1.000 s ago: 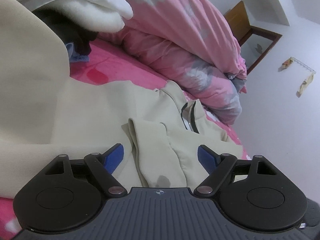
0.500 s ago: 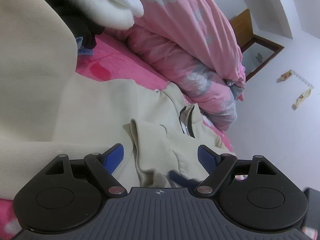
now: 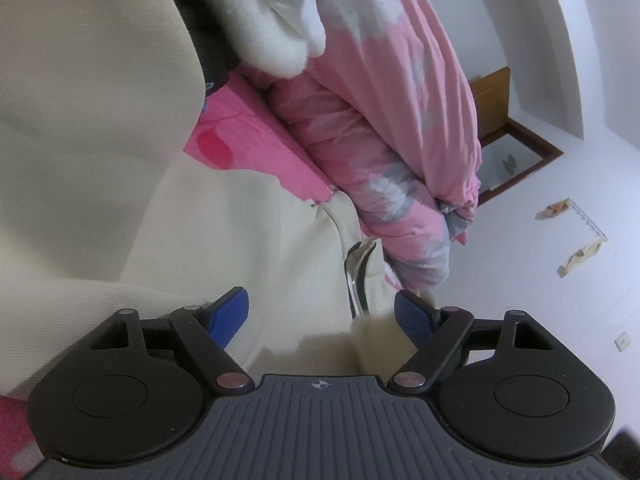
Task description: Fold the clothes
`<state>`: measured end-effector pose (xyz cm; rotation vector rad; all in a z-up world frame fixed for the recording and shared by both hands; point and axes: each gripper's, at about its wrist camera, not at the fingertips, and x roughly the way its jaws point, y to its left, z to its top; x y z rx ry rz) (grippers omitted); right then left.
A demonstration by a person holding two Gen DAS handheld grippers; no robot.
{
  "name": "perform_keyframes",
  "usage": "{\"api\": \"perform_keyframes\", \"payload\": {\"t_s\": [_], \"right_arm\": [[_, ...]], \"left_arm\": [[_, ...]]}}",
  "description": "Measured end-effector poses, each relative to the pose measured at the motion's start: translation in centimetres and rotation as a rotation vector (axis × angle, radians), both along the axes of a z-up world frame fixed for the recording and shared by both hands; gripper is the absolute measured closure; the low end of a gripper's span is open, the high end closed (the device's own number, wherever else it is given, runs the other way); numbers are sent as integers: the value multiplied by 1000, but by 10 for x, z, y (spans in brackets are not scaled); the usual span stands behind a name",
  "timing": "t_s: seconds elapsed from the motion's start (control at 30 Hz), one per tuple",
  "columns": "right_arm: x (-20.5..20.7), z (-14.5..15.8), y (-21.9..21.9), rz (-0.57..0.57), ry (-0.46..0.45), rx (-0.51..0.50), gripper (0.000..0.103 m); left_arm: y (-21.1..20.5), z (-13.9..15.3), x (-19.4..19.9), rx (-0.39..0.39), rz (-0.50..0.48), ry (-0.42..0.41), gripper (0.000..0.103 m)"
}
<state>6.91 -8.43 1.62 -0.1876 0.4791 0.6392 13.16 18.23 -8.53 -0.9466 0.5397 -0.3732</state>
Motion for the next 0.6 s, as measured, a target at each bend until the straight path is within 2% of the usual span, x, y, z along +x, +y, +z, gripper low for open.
{"api": "perform_keyframes", "payload": {"t_s": [0.1,0.17,0.37,0.6], "right_arm": [[-19,-29,18,71,26,-139,92],[-28,-38,26,91,15,-189,92],[-22,-18,28,40,-55,-104,93],[-30,-38,49,58,-101,-158,93]], "left_arm": [[-2,1,0,19,-2,-3,22],[-3,1,0,24,-2,-5,22],[2,0,-1,-3,20,-13,22],[2,5,-4,22,41,-34,21]]}}
